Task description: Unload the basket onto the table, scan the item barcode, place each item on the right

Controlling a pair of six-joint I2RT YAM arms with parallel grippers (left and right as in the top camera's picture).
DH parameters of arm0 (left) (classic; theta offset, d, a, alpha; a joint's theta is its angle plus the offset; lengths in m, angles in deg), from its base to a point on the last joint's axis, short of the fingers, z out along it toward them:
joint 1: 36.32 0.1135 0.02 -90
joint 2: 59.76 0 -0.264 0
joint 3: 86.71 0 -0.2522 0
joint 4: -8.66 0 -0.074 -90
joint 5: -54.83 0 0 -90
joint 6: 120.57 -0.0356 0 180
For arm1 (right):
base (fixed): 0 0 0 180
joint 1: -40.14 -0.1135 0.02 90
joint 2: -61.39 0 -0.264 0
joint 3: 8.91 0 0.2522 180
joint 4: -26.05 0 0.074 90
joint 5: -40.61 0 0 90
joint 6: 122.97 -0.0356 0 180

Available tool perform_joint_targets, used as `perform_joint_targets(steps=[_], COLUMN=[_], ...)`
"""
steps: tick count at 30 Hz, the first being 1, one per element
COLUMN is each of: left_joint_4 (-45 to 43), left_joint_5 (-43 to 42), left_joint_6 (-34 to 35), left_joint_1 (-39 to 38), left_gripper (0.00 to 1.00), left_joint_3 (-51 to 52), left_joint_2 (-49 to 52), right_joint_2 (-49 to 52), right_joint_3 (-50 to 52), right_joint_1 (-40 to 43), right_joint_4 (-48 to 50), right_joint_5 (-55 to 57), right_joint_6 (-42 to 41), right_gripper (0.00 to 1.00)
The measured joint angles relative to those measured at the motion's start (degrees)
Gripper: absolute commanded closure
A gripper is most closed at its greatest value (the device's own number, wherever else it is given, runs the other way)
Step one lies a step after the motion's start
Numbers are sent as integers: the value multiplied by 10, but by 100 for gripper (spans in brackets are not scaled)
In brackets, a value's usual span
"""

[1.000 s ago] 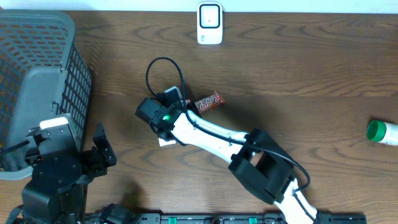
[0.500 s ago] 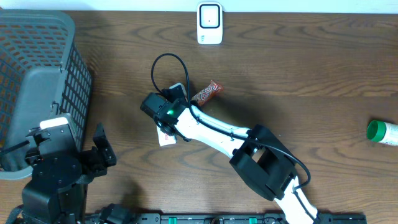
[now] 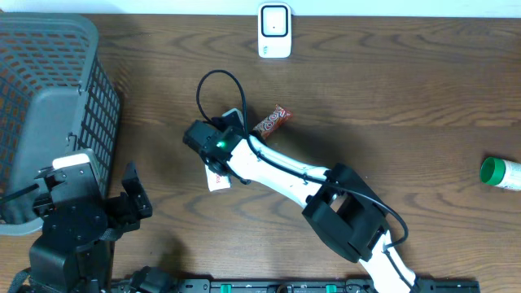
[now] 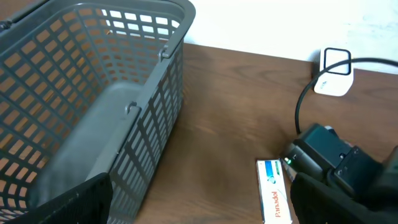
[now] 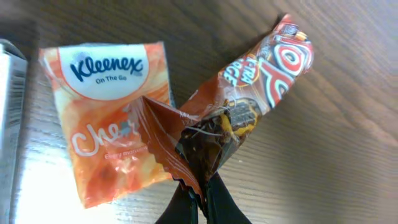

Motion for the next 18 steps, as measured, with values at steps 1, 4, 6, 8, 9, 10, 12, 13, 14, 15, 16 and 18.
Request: perform_joint_targets(steps=[1, 4, 6, 8, 9, 10, 12, 13, 14, 15, 16, 18], left_joint_4=[0, 0, 0, 0, 0, 0, 0, 0, 0, 1, 2, 5], left_joint_5=[0, 0, 0, 0, 0, 0, 0, 0, 0, 0, 0, 0], left_joint_6=[0, 0, 0, 0, 0, 0, 0, 0, 0, 0, 0, 0], left_joint_1=[0, 0, 0, 0, 0, 0, 0, 0, 0, 0, 0, 0], left_gripper=[9, 9, 9, 9, 9, 8, 9, 8, 8, 8, 8, 9], left_joint_3=[0, 0, 0, 0, 0, 0, 0, 0, 0, 0, 0, 0], left_joint_2=[0, 0, 0, 0, 0, 0, 0, 0, 0, 0, 0, 0], right_joint_2=[0, 0, 0, 0, 0, 0, 0, 0, 0, 0, 0, 0], right_joint_3=[-11, -51, -83, -111, -120, -132, -156, -169, -181, -191, -203, -225], right_joint_1=[0, 0, 0, 0, 0, 1, 3, 4, 5, 7, 8, 9], right_joint_4=[-11, -53, -89, -120, -129, -142, -167, -182, -199, -212, -228, -261], right_joint_5=[0, -9, -32, -64, -78, -96, -134, -148, -161, -170, -179, -198], right_joint_6=[0, 2, 2, 2, 3, 5, 10, 12, 13, 13, 13, 17], right_gripper=[99, 99, 99, 99, 99, 99, 99, 99, 99, 99, 99, 99])
